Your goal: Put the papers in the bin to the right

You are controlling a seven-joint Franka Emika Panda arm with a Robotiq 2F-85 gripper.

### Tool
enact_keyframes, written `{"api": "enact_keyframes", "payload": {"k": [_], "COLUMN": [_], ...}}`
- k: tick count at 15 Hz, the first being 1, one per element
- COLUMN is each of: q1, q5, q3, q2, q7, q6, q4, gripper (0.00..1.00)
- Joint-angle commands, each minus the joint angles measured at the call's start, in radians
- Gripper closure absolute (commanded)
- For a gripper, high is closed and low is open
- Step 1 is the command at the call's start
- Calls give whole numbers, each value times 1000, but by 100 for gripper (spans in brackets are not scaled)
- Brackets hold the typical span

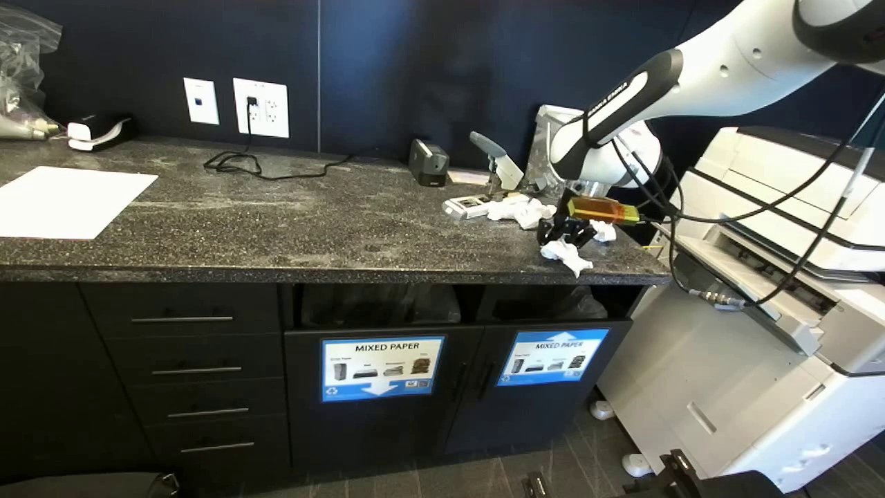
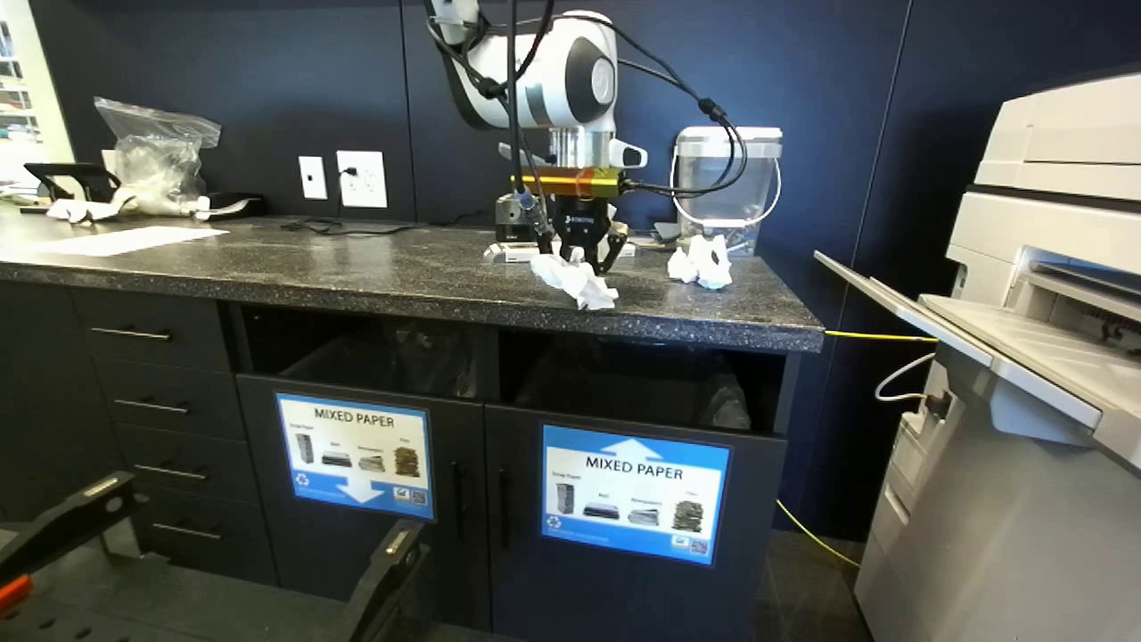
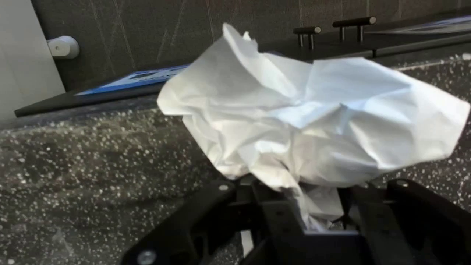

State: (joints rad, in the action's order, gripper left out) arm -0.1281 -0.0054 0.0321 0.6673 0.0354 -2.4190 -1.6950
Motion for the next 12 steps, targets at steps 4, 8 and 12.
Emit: {"api": "enact_keyframes", "payload": {"k": [4,8,12], "q1": [-64,-86,-129], "q5": [90,130,193], "q3": [-44,-61,-100], "q2": [-147,-191,-203], "q7": [131,183,257], "q6": [-147,-235,-363], "q4": [-281,-395,-520], "gripper": [81,81,81]}}
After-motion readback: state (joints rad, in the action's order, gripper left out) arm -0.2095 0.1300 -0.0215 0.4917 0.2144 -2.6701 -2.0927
